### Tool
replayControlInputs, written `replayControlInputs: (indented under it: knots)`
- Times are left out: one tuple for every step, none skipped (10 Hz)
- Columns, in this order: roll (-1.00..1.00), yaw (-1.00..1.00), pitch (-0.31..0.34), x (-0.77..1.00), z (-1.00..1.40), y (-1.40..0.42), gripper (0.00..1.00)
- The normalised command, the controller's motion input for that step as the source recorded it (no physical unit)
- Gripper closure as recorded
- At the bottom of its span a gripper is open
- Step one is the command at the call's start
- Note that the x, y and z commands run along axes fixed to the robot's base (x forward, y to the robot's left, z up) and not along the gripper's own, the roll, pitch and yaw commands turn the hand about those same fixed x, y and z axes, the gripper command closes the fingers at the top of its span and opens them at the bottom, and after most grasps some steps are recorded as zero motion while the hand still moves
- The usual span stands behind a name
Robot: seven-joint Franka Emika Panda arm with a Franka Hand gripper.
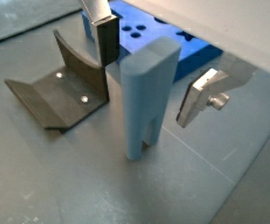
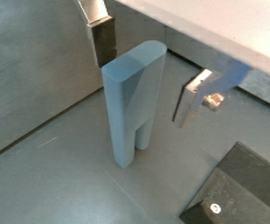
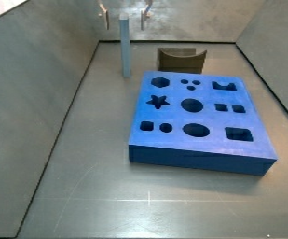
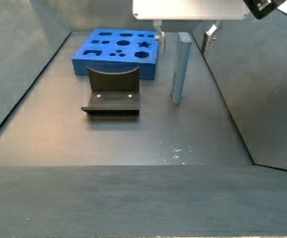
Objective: Pick up the square-circle object. Move up. Rotate the square-circle object. Place the square-circle object on the fixture. Regrasp the square-circle object. Move to above the board. Insert the square-circle object.
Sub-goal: Rotate the square-circle object.
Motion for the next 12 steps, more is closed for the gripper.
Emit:
replayControlInputs:
  knots:
    - [0.02, -0.04, 0.009, -0.02, 1.00, 0.00, 0.00]
    - [0.00, -0.03, 0.037, -0.03, 0.86, 0.00, 0.00]
    - [-0.02, -0.03, 0.043, -0.02, 0.75, 0.00, 0.00]
    - [-0.06, -0.02, 0.058, 0.00, 0.47, 0.00, 0.00]
    - [-0.08, -0.01, 0.066, 0.00, 0.35, 0.00, 0.00]
    - [-0.01, 1.00, 0.006, 0.00, 0.00, 0.00, 0.00]
    - [-0.01, 1.00, 0.006, 0.02, -0.10, 0.00, 0.00]
    - [-0.01, 1.00, 0.005, 0.03, -0.07, 0.00, 0.00]
    - [-0.01, 1.00, 0.005, 0.04, -0.05, 0.00, 0.00]
    - [-0.01, 1.00, 0.005, 0.04, -0.05, 0.00, 0.00]
    - [-0.01, 1.00, 0.005, 0.04, -0.04, 0.00, 0.00]
    - [-0.01, 1.00, 0.005, 0.04, -0.04, 0.00, 0.00]
